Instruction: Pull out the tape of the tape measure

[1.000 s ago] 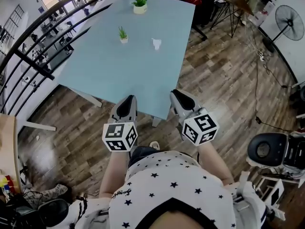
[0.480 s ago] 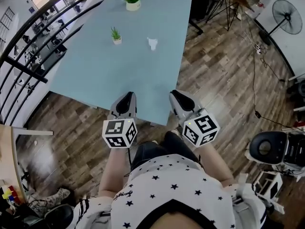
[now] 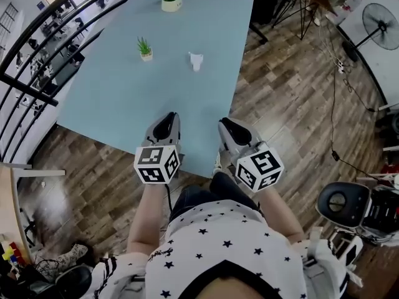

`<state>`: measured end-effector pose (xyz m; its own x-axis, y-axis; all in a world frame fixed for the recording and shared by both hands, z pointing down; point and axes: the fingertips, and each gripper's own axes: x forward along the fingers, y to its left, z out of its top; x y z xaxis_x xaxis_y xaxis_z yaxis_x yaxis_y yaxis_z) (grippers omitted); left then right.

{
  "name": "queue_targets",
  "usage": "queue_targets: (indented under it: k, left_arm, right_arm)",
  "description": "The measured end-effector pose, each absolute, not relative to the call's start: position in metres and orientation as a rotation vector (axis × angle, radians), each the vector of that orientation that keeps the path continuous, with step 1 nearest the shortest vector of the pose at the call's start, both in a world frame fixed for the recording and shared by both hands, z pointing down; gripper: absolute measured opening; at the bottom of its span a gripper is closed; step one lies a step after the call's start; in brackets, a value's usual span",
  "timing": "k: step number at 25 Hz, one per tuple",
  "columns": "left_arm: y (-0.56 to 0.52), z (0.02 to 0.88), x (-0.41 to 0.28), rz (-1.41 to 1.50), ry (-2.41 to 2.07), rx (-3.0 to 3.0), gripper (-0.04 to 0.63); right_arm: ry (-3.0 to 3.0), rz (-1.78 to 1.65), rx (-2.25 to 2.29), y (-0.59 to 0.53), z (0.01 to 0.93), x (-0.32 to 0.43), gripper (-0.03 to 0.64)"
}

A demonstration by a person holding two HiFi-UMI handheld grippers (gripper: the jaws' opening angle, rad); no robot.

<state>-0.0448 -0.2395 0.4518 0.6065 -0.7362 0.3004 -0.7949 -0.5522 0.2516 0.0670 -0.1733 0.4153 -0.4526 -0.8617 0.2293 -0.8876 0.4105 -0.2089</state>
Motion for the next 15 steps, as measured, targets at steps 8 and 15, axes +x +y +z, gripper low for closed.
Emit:
queue_targets:
  k: [8, 15]
  left_arm:
    - [-0.312, 0.463, -0.004, 0.257, -1.254, 2.437, 0.009]
    - [-0.361, 0.478, 0.02, 0.291, -1.256, 2.406, 0.011]
  right_arm:
    - [-2.579, 0.47, 1.56, -0.242, 0.413, 0.105, 0.021]
    - [-2.598, 0.517, 1.481, -0.281, 0.424, 0.116, 0.021]
